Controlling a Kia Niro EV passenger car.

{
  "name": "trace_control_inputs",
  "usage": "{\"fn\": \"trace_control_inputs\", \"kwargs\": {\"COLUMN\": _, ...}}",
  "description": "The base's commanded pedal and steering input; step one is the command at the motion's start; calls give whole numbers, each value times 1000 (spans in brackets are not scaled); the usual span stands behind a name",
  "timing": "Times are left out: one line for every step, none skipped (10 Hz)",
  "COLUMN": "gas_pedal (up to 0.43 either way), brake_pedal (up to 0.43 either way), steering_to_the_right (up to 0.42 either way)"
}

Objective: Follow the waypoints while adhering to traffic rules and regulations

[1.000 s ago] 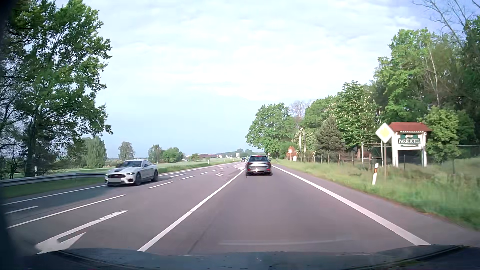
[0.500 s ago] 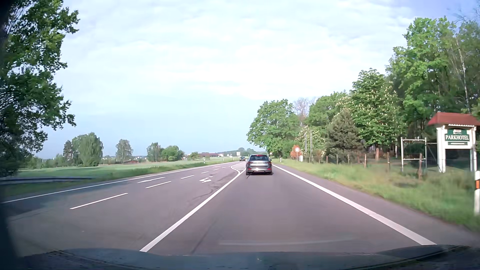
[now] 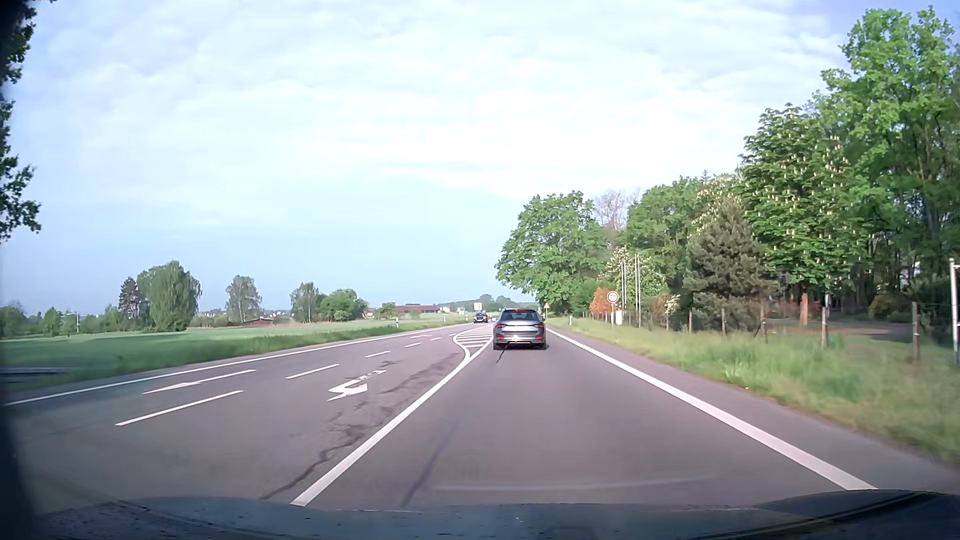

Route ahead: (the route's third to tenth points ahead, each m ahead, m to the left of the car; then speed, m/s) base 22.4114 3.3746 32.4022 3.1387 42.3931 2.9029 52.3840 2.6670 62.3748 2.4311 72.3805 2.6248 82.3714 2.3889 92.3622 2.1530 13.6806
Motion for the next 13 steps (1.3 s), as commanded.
{"fn": "trace_control_inputs", "kwargs": {"gas_pedal": 118, "brake_pedal": 0, "steering_to_the_right": -7}}
{"fn": "trace_control_inputs", "kwargs": {"gas_pedal": 118, "brake_pedal": 0, "steering_to_the_right": -7}}
{"fn": "trace_control_inputs", "kwargs": {"gas_pedal": 118, "brake_pedal": 0, "steering_to_the_right": -7}}
{"fn": "trace_control_inputs", "kwargs": {"gas_pedal": 118, "brake_pedal": 0, "steering_to_the_right": -7}}
{"fn": "trace_control_inputs", "kwargs": {"gas_pedal": 118, "brake_pedal": 0, "steering_to_the_right": -7}}
{"fn": "trace_control_inputs", "kwargs": {"gas_pedal": 118, "brake_pedal": 0, "steering_to_the_right": -7}}
{"fn": "trace_control_inputs", "kwargs": {"gas_pedal": 130, "brake_pedal": 0, "steering_to_the_right": -7}}
{"fn": "trace_control_inputs", "kwargs": {"gas_pedal": 130, "brake_pedal": 0, "steering_to_the_right": -7}}
{"fn": "trace_control_inputs", "kwargs": {"gas_pedal": 138, "brake_pedal": 0, "steering_to_the_right": -7}}
{"fn": "trace_control_inputs", "kwargs": {"gas_pedal": 138, "brake_pedal": 0, "steering_to_the_right": -6}}
{"fn": "trace_control_inputs", "kwargs": {"gas_pedal": 157, "brake_pedal": 0, "steering_to_the_right": -3}}
{"fn": "trace_control_inputs", "kwargs": {"gas_pedal": 157, "brake_pedal": 0, "steering_to_the_right": -2}}
{"fn": "trace_control_inputs", "kwargs": {"gas_pedal": 169, "brake_pedal": 0, "steering_to_the_right": -2}}
